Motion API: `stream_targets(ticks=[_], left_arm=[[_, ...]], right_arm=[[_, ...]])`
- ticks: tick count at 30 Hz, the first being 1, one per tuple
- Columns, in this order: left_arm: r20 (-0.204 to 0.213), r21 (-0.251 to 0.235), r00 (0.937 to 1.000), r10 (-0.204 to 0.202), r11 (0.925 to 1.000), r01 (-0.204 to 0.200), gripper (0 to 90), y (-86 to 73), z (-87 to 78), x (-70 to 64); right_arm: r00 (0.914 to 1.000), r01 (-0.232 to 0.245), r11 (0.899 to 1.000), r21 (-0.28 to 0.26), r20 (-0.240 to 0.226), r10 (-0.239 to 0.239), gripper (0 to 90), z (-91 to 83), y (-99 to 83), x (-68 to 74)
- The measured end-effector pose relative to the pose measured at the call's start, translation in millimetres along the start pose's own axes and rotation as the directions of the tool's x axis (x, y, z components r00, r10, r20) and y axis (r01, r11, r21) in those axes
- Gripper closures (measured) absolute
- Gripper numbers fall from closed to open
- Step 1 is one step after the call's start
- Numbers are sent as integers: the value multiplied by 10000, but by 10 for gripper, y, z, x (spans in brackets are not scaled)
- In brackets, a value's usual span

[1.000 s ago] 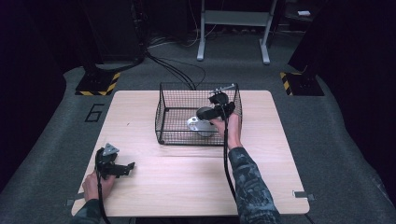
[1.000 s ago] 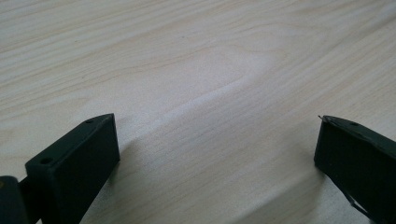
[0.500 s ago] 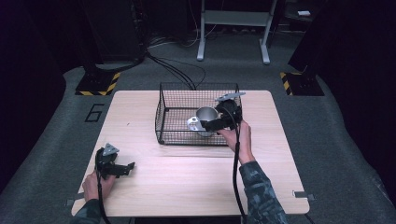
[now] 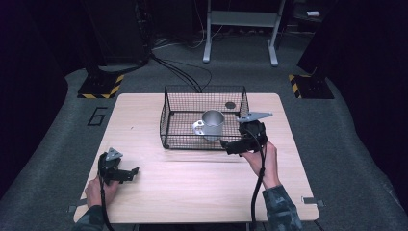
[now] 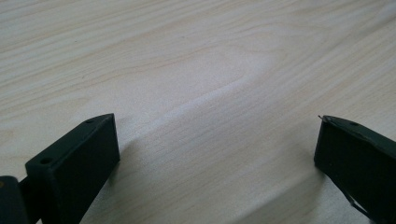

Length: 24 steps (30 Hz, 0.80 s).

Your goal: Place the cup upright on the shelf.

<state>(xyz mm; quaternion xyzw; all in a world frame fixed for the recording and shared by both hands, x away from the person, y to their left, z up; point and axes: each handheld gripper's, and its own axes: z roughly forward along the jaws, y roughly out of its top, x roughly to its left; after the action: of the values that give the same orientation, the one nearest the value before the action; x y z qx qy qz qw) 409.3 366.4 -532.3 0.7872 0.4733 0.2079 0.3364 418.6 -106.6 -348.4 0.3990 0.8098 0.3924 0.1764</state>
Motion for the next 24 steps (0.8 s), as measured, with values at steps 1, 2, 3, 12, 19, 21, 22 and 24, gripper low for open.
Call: stream_targets(ticks=[1,2,3,12,19,21,22,24], left_arm=[[1,2,10000,0,10000,0,0,0,0,0],[2,0,10000,2,10000,-2,0,0,0,0],[-1,-1,10000,6,10000,-6,0,0,0,0],[20,-18,9999,-98,9999,98,0,-2,2,-7],[-1,3,10000,8,10000,-8,0,0,0,0],[-1,-2,10000,-11,10000,11,0,0,0,-1],[-1,-1,10000,-5,10000,5,0,0,0,-1],[1,1,10000,2,10000,-2,0,0,0,0]], right_arm=[[10000,-13,10000,24,84,13,0,-36,-66,-10],[10000,-9,10000,14,90,9,0,-51,-98,-20],[9999,-2,10000,46,152,1,0,-68,-146,-38],[9918,-856,9957,346,982,819,0,-194,-812,-329],[9753,-1580,9858,576,1652,1467,0,-187,-1353,-587],[9687,-1867,9807,582,1774,1739,0,-175,-1498,-660],[9645,-2055,9771,559,1805,1926,0,-169,-1564,-693],[9565,-2328,9713,478,1917,2198,0,-154,-1687,-760]])
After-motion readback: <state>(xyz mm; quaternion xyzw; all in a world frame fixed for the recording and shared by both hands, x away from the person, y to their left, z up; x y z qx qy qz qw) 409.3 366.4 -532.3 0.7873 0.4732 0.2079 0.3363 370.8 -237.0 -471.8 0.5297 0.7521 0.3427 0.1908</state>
